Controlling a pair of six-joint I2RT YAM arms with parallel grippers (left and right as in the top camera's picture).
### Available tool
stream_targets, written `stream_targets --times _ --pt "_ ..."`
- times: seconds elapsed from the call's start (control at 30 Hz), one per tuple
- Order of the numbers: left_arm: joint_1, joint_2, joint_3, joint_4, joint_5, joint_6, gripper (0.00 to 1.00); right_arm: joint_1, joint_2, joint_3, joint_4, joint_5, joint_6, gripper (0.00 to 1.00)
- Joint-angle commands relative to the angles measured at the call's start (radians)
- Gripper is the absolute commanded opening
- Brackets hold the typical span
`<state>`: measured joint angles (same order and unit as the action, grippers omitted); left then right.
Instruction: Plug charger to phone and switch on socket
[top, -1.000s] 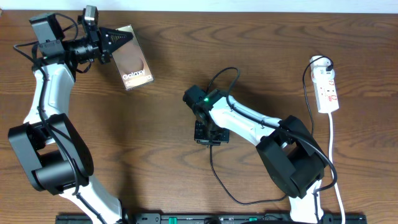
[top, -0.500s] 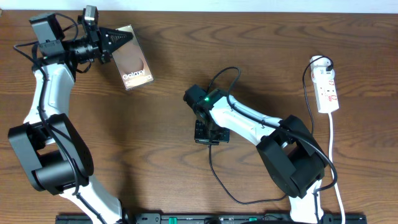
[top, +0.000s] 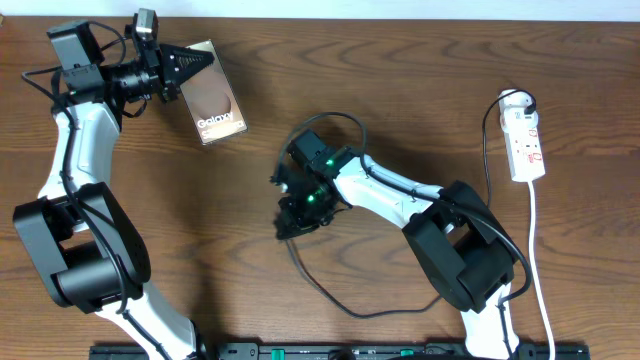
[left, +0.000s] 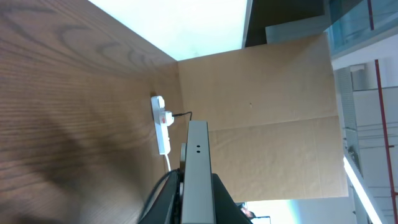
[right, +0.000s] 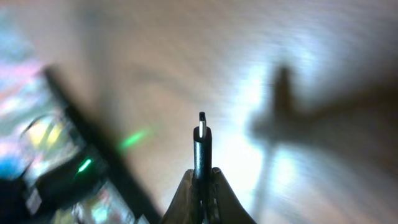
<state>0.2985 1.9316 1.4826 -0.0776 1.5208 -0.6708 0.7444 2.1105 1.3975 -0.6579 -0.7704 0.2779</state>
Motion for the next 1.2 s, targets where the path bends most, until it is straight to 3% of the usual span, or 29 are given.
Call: stream_targets --times 0.0,0.1,0.23,0.5,0.57,0.8,1.17 --pt "0.001 -0.030 0.007 0.005 0.039 0.024 0.08 0.003 0.007 -0.003 0.052 -0.313 -0.293 0.01" --pt "0.001 -0.030 0.007 0.005 0.040 0.050 0.07 -0.001 0.007 -0.003 0.102 -0.382 -0.385 0.01" --pt "0.001 -0.030 0.007 0.005 0.040 0.062 0.08 -0.013 0.007 -0.003 0.160 -0.393 -0.388 0.01" --pt "0.001 -0.030 0.007 0.005 0.039 0.084 0.07 -0.064 0.007 -0.003 0.256 -0.381 -0.225 0.01" --pt "0.001 -0.030 0.007 0.005 0.039 0.084 0.07 -0.075 0.007 -0.003 0.218 -0.278 -0.164 0.01" --pt "0.001 -0.030 0.007 0.005 0.039 0.084 0.07 -0.111 0.007 -0.003 -0.139 0.434 0.199 0.01" --pt "0.001 -0.030 0.007 0.004 0.039 0.084 0.08 -0.123 0.007 -0.003 -0.392 0.521 0.276 0.01"
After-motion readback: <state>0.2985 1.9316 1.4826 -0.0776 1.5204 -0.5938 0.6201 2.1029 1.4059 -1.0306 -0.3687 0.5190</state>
